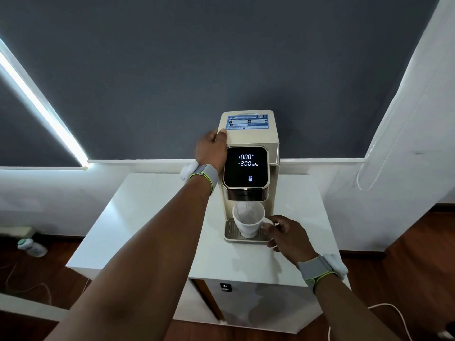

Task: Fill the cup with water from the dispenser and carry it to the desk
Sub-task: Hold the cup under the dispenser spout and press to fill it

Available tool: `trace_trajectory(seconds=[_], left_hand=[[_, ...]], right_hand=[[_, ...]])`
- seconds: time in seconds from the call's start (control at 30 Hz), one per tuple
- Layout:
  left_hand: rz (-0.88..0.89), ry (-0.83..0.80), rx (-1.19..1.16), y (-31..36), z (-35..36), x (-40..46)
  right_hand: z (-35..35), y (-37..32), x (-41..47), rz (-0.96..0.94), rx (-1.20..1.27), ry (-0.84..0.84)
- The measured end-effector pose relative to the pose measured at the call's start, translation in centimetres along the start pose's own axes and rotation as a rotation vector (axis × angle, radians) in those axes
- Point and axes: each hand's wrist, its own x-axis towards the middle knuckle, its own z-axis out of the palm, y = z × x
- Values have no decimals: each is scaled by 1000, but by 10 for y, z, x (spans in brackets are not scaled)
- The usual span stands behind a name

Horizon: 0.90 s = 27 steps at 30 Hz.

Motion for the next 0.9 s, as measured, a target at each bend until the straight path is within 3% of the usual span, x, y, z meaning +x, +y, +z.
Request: trace_trajectory(seconds=[0.9], left_hand=[[-24,19,15,3,-1,-3]], right_hand=[[0,4,0,10,17,-5]])
